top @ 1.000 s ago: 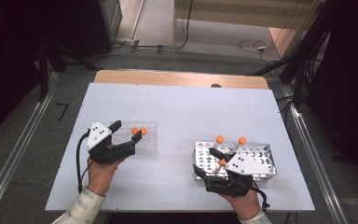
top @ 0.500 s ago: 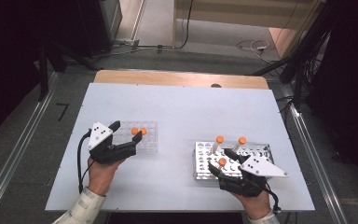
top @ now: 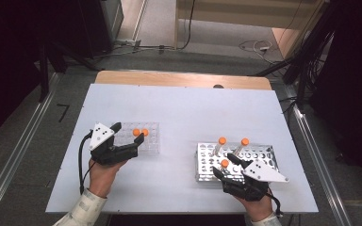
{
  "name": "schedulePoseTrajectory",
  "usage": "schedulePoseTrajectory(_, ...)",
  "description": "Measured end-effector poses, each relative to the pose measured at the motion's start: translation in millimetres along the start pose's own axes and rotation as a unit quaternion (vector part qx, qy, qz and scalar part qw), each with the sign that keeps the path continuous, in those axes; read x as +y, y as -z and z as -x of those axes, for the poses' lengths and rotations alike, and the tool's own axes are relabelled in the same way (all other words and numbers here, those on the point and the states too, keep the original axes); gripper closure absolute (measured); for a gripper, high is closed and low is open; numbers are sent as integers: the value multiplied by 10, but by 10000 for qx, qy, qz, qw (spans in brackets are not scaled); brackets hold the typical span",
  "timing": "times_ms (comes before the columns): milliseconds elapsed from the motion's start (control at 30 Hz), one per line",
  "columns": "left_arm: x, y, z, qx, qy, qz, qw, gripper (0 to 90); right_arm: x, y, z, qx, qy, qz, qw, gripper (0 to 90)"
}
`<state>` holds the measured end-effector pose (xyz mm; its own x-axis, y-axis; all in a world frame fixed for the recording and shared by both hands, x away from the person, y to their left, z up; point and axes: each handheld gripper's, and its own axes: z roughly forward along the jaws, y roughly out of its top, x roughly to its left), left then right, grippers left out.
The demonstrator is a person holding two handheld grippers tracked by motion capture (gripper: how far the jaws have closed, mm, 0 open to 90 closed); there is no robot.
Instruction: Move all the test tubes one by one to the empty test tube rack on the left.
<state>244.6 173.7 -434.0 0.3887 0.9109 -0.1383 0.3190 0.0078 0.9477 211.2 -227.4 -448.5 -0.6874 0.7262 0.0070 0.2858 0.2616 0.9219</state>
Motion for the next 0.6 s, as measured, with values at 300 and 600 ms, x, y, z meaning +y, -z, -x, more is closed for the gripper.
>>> schedulePoseTrajectory(300,-1,5,-3,3,-2,-15,10000,110,-129,-10,36,7,-57,-136,9999,434)
schedulePoseTrajectory(600,-3,5,-2,-26,16,-9,10000,110,-172,-61,51,-33,-29,-257,9997,555)
